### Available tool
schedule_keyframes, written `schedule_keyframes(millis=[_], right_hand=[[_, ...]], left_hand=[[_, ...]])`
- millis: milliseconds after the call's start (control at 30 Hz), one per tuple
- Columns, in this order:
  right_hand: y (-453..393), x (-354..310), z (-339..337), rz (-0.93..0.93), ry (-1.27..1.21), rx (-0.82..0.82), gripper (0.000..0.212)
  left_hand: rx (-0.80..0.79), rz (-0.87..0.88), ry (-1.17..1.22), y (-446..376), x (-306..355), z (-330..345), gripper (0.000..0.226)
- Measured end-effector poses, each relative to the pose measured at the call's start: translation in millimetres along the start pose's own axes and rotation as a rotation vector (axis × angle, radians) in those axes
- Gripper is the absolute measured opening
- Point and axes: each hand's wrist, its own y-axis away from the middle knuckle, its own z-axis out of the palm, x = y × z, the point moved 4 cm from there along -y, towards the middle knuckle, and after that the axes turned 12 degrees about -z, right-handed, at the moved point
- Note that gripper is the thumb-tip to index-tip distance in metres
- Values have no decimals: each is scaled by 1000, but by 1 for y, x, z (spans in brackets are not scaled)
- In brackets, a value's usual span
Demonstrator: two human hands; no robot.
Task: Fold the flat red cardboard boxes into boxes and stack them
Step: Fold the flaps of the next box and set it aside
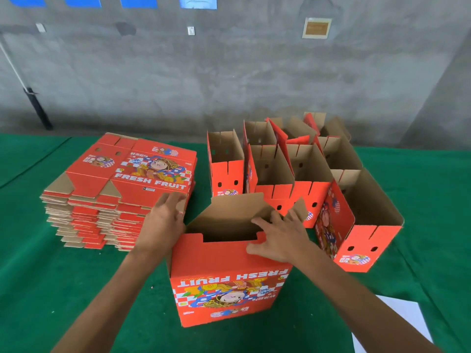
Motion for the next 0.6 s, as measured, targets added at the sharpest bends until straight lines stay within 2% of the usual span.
schedule_keyframes(millis=[133,200,267,333,400,500,533,600], right_hand=[[-2,2,6,16,-14,47,92],[-2,-6,9,18,-14,95,89],[-1,-15,11,24,-23,174,81],[0,-22,13,32,-40,265,75],[2,-25,11,44,-25,407,69],[9,-20,6,13,52,656,64],[11,-16,4,13,62,690,67],[13,-8,0,44,51,691,78]], left_hand=[[122,-255,500,21,-25,0,60],[85,-427,709,35,-41,15,44],[-5,-527,777,49,-46,35,17],[-14,-535,750,55,-48,42,11],[-9,-456,648,52,-44,39,18],[-9,-359,515,45,-31,39,47],[-9,-319,443,46,-26,42,58],[5,-210,239,52,-15,50,67]])
